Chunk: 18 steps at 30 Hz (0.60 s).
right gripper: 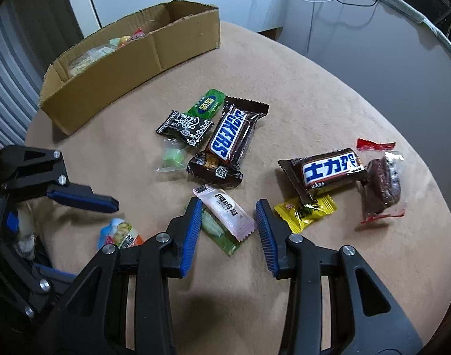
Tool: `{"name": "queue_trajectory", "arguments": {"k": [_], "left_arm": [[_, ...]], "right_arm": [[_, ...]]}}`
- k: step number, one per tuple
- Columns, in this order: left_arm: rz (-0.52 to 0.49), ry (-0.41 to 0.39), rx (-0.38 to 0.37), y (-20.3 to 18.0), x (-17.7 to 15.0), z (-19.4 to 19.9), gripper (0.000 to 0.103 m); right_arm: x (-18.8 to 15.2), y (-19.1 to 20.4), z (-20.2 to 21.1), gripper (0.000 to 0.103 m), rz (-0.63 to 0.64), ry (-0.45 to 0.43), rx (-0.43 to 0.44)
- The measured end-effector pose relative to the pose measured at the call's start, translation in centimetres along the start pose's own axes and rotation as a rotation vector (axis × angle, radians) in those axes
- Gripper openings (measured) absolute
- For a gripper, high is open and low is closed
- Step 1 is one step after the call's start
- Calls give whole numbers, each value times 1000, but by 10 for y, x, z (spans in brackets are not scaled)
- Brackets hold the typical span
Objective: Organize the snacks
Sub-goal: 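Grasp the second jelly cup with the left tool while the right tool grasps a white candy stick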
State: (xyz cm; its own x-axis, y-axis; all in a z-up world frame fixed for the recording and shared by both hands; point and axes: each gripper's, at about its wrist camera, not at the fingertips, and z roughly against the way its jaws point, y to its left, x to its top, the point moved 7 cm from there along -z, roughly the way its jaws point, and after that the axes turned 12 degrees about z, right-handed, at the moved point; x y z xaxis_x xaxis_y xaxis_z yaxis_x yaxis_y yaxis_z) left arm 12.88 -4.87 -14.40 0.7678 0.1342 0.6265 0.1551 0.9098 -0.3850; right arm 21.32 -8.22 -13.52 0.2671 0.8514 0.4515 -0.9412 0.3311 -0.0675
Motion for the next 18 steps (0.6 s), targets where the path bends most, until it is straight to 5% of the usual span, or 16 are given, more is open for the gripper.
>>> {"name": "queue_trajectory", "arguments": {"k": [8,18], "left_arm": [[-44,15,66,-1,-8,-14,51],[-58,2,94,4,-3,-16,40]], "right_arm": [[5,-5,-6,39,-25,-8,32],[-3,-16,-1,18,-86,-32,40]]}}
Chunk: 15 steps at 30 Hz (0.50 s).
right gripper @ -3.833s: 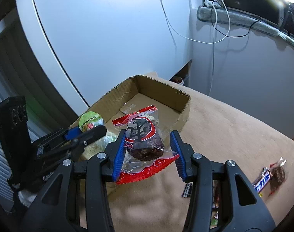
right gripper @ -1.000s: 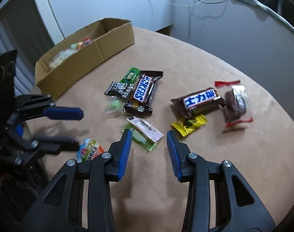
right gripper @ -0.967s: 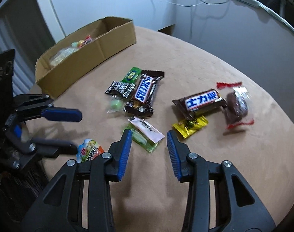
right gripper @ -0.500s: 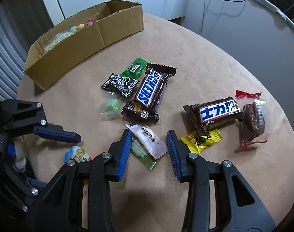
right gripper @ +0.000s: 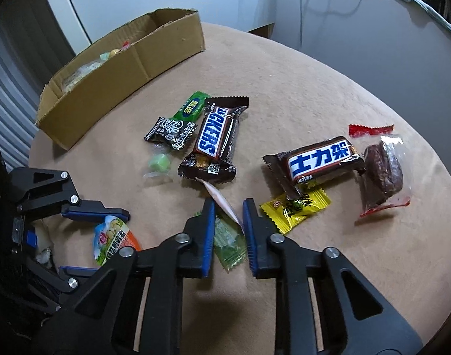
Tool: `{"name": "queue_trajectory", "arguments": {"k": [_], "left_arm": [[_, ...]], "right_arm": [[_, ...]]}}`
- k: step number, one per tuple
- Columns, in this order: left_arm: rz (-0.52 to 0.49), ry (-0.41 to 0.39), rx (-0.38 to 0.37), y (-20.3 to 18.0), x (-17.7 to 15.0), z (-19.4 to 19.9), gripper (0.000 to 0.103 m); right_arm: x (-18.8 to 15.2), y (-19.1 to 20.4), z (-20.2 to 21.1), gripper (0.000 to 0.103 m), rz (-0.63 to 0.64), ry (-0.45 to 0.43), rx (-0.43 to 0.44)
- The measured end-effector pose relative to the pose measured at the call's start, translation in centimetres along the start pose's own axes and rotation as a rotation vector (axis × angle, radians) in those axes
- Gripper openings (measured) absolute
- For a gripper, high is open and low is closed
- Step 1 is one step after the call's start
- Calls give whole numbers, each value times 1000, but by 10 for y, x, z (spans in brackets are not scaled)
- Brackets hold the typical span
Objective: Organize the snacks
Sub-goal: 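Grasp the second jelly cup with the left tool while the right tool grasps a white candy stick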
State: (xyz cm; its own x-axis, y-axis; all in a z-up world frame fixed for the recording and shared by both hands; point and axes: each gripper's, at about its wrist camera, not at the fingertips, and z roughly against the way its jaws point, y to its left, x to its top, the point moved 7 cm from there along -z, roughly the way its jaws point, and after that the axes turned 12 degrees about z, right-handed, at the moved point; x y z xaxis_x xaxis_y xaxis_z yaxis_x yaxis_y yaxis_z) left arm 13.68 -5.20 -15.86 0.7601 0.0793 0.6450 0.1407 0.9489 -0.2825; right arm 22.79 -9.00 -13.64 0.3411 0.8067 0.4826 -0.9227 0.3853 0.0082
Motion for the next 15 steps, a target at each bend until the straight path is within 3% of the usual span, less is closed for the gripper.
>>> {"name": "queue_trajectory", "arguments": {"k": [4,15], "left_arm": [[7,-1,-5,0,1,0,39],[50,-17,-26,6,3,6,39]], "right_arm": [[-1,-3,3,8,-35,-20,14],[-6,-4,17,7,-86,-64,-3]]}}
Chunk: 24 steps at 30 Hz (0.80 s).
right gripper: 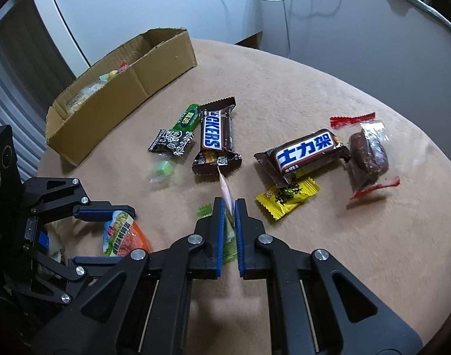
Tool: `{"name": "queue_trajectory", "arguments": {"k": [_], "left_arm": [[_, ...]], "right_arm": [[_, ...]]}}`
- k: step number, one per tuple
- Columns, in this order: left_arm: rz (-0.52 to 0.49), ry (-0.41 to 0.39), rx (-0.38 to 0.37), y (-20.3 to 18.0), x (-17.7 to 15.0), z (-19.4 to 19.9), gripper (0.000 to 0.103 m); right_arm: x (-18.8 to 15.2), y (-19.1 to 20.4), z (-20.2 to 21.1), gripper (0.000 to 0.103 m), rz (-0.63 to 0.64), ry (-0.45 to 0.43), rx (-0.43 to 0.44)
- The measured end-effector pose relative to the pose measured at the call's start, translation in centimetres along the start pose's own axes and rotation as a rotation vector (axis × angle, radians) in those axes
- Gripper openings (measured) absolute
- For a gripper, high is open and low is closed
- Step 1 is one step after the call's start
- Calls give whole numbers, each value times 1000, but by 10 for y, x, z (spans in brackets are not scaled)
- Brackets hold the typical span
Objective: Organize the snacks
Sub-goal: 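Grasp the second jelly cup with the left tool while the right tool grasps a white candy stick, then carry the jelly cup with the left tool while the right tool carries the candy stick over the box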
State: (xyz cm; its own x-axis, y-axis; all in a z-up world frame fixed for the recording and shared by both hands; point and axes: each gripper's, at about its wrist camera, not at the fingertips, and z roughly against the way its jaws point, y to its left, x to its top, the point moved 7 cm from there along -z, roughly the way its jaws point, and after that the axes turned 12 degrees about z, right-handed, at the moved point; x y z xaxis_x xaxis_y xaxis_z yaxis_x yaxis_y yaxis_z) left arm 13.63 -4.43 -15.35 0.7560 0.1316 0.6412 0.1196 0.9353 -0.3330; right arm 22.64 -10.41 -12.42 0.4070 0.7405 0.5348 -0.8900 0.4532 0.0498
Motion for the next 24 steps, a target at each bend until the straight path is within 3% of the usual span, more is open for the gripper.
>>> {"name": "queue_trajectory", "arguments": {"k": [7,13,24], "left_arm": [[16,-15,-5,3,3,5,39],[26,-22,-8,5,5,7,39],[41,-41,-12,11,9,14,39]], "right_arm": [[-2,1,2,6,7,11,-10],[1,1,-12,6,42,71,-47],[8,0,-15,5,41,46,-80]]}}
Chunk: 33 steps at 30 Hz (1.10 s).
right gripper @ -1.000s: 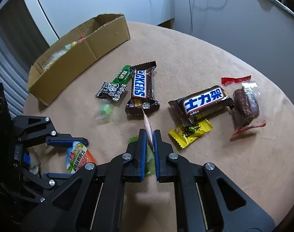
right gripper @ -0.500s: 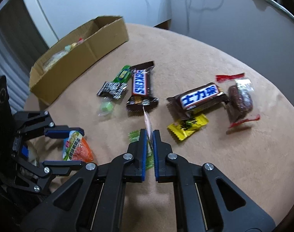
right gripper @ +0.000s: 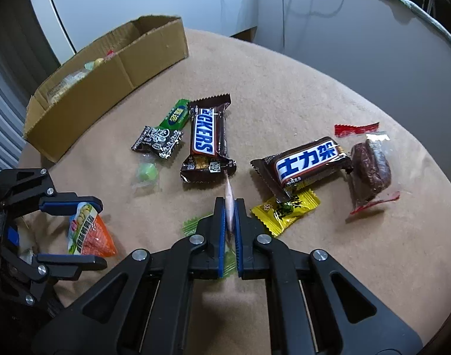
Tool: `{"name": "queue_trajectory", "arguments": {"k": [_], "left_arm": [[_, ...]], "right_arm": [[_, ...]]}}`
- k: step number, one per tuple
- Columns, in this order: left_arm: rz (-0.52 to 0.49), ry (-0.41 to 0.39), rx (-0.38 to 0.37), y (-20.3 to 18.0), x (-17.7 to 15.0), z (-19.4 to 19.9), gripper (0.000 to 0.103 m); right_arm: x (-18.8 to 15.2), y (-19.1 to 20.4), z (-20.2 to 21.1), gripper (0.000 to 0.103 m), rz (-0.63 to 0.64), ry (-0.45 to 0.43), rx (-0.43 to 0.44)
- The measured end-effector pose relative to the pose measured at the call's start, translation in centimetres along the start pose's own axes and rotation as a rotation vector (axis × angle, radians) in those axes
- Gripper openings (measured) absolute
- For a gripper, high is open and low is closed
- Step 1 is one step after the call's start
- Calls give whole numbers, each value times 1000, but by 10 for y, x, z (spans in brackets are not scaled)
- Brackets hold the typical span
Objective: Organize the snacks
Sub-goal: 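Carry the jelly cup with the left tool while the right tool carries the candy stick over the box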
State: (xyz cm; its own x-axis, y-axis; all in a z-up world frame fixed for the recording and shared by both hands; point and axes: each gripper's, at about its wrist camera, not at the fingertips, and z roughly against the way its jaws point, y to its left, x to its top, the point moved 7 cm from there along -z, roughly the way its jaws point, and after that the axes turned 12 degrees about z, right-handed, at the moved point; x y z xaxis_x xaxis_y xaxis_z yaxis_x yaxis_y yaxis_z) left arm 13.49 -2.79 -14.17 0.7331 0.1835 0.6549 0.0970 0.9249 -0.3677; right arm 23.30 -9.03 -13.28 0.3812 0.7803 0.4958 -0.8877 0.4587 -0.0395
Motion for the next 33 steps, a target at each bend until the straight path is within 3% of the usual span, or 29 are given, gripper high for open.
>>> {"name": "queue_trajectory", "arguments": {"k": [12,21,28,33], "left_arm": [[38,-117,6,9,26,37,39],[116,-250,73,53,74,77,39],[212,-346,161,108,117,107,39],[272,-379,201,140,130,119,38]], "right_arm": [[16,9,51,5,-15,-100,-10],[74,37,73,5,14,-202,21],[127,52,64,5,17,-247,81],[157,61,48,5,13,-255,114]]}}
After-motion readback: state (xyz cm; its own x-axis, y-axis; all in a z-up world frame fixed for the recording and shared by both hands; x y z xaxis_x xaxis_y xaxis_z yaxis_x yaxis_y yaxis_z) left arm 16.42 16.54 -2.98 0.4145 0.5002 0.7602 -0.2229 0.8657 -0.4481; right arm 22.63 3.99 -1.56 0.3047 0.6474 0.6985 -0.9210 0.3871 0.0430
